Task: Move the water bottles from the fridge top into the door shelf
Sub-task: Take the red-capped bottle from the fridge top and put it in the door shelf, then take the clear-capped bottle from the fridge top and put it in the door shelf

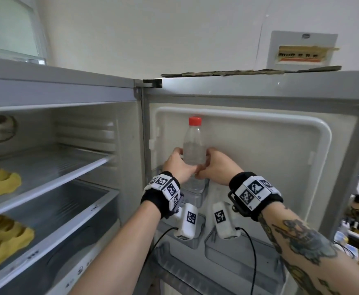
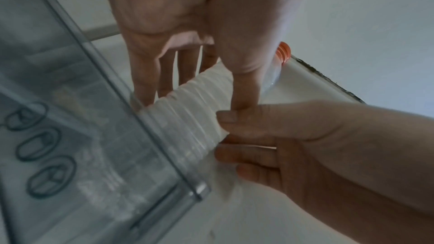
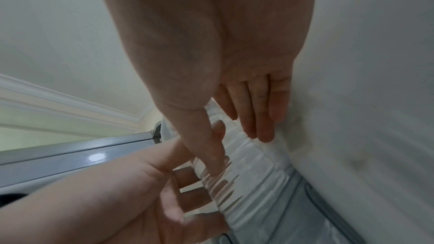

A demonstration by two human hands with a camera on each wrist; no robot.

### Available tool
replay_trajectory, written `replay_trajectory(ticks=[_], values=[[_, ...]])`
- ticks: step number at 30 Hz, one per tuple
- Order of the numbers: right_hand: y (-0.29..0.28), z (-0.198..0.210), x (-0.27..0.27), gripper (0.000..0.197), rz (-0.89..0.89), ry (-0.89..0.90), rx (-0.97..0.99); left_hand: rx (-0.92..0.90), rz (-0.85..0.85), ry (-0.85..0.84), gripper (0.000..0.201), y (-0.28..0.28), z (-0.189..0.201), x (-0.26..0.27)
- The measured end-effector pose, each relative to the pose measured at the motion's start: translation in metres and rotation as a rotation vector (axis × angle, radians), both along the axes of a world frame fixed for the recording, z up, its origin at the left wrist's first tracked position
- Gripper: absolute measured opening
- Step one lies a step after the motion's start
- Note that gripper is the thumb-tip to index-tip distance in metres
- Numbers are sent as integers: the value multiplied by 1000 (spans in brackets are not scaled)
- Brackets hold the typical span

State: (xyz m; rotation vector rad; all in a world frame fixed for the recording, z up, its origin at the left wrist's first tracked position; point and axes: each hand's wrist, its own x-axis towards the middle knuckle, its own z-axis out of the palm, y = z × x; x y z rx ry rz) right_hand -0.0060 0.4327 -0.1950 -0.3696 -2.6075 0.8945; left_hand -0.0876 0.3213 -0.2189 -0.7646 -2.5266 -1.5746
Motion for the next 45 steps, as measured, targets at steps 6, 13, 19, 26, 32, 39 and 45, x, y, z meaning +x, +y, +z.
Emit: replay_trajectory(ticks=[6, 13, 19, 26, 32, 39, 45], values=[[7, -14, -1, 32, -44, -4, -12, -22, -32, 5, 80, 0, 1, 2], [14, -20, 3, 45, -61, 45, -13, -23, -48, 1, 86, 2, -4, 3], [15, -20, 1, 39, -79, 48, 15, -71, -33, -7, 78, 7, -5, 3], [17, -18, 8, 62, -121, 84, 11, -116, -52, -42, 85, 6, -3, 3], [-7, 6, 23, 27, -212, 429, -38, -26, 23, 16, 70, -19, 19, 7], [-75, 59, 13, 16, -7, 644, -126, 101, 208, 212, 41, -82, 84, 21], [-154, 104, -15, 23, 264, 619, -192, 156, 411, 368, 30, -166, 153, 42]])
